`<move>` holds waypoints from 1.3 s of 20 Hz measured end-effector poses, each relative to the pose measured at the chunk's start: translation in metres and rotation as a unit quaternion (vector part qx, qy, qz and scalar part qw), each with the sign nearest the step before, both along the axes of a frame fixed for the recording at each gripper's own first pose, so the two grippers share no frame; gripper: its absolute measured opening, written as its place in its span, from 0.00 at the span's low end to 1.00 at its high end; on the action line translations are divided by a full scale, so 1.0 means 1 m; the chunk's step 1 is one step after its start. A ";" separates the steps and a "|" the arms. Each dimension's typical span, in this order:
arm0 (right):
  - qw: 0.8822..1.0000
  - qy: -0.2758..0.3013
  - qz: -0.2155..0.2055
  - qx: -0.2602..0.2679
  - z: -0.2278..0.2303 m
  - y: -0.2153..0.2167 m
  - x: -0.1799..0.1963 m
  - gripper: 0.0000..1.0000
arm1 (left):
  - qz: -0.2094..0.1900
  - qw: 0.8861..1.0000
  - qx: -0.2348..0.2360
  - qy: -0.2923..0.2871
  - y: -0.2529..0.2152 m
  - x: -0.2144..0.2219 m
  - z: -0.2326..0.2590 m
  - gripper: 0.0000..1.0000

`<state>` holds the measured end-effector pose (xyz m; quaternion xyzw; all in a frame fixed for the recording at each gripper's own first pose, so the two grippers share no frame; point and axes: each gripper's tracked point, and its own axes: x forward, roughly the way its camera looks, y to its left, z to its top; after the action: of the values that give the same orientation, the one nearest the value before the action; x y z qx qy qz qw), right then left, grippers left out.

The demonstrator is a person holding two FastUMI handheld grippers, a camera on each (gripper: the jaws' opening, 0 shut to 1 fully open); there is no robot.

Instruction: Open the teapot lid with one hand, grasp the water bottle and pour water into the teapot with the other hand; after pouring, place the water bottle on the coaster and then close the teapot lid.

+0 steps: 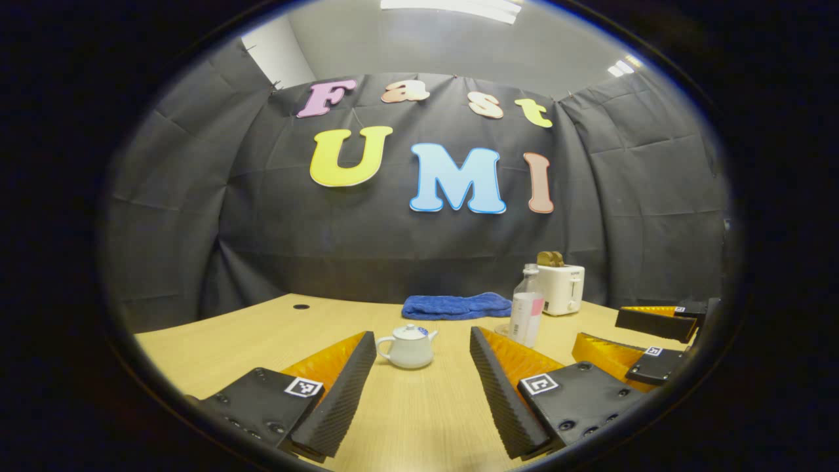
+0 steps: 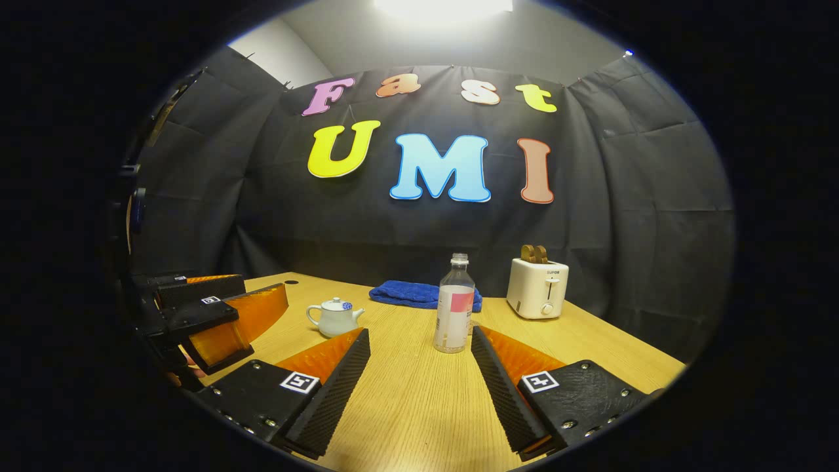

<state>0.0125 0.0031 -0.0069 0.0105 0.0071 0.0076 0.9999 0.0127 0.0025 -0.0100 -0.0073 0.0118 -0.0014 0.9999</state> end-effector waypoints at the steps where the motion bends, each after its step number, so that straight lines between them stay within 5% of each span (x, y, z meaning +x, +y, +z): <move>1: 1.000 0.003 -0.001 0.002 -0.001 -0.002 0.002 0.96 | -0.001 1.000 0.000 0.003 0.000 0.003 -0.001 0.96; 26: 0.997 0.058 -0.034 0.035 -0.012 -0.040 0.132 0.96 | -0.050 0.998 -0.003 0.038 0.019 0.142 -0.020 0.96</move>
<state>0.1444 -0.0372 -0.0187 0.0464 0.0645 -0.0265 0.9965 0.1550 0.0216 -0.0304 -0.0097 0.0496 -0.0511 0.9974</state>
